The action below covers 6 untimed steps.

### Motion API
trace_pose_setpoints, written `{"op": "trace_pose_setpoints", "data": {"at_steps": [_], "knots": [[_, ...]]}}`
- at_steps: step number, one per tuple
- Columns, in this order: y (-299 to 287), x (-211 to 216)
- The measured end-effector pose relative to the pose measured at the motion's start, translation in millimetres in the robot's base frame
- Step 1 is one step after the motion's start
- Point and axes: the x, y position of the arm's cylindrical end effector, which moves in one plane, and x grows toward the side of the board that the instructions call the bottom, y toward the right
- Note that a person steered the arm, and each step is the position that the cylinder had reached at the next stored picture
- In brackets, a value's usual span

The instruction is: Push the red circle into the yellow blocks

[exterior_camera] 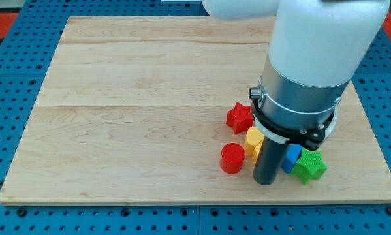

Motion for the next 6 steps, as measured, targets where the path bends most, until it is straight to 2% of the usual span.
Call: {"op": "trace_pose_setpoints", "data": {"at_steps": [1,2,3,5,6], "knots": [[-41,27],[-90,-1],[-89,-33],[-67,-34],[-75,-8]]}}
